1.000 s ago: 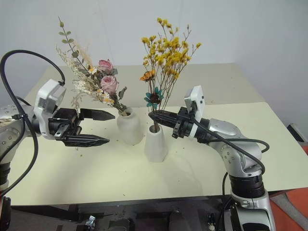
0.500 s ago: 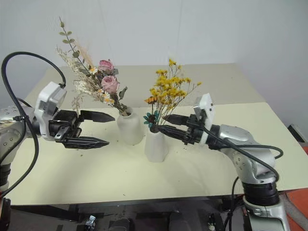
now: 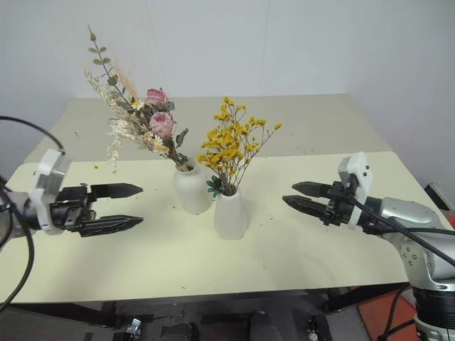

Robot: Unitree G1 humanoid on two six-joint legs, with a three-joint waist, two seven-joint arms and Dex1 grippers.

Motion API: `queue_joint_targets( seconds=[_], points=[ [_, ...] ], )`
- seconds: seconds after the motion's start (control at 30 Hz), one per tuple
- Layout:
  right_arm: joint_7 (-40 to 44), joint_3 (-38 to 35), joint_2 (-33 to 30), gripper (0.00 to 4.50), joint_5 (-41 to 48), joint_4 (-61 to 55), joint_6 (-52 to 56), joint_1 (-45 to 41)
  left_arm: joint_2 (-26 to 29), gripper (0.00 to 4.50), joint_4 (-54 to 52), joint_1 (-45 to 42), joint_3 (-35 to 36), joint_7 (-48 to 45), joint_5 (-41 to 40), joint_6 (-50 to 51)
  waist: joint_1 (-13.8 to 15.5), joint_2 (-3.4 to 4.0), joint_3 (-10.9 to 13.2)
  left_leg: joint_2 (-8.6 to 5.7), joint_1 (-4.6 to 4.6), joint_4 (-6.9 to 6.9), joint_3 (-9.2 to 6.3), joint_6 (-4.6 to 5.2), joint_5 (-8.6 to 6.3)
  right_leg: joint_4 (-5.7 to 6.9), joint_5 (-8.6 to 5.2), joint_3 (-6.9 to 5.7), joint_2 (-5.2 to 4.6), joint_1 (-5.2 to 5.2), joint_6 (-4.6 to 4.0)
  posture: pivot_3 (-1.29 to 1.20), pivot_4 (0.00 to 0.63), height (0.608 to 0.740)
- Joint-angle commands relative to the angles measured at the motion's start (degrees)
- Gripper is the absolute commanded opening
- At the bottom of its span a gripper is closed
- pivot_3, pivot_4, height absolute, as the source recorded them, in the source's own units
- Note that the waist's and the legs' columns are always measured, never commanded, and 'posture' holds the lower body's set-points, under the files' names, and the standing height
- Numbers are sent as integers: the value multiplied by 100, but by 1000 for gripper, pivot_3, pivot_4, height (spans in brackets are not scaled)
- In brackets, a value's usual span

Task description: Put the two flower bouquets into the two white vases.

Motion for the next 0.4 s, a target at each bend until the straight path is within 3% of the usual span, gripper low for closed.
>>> queue_joint_targets(
  seconds=[0.03,0.17,0.33,0.4],
  points=[
    [59,-321,-170,2661,-130,88,-305,98,-1,4500,-297,384,586,192,-104,-60,3,0,0,0,2,0,0,0,0,0,0,0,0,1,0,0,150,740],
    [170,-329,-236,2661,-199,148,-401,256,-5,4500,-384,751,812,301,-186,-29,13,0,0,0,7,0,1,0,0,1,-1,0,0,5,0,0,150,740],
    [226,-481,-256,4221,-98,92,-342,409,-30,4500,-411,1012,914,417,-225,-60,20,0,0,0,8,0,3,0,0,-3,-1,1,0,7,0,0,150,740],
    [228,-522,-261,4481,-101,80,-351,452,-27,4500,-375,1032,906,454,-218,-96,23,-1,0,0,8,0,3,0,0,-2,-1,1,0,7,0,0,150,740]
  ],
)
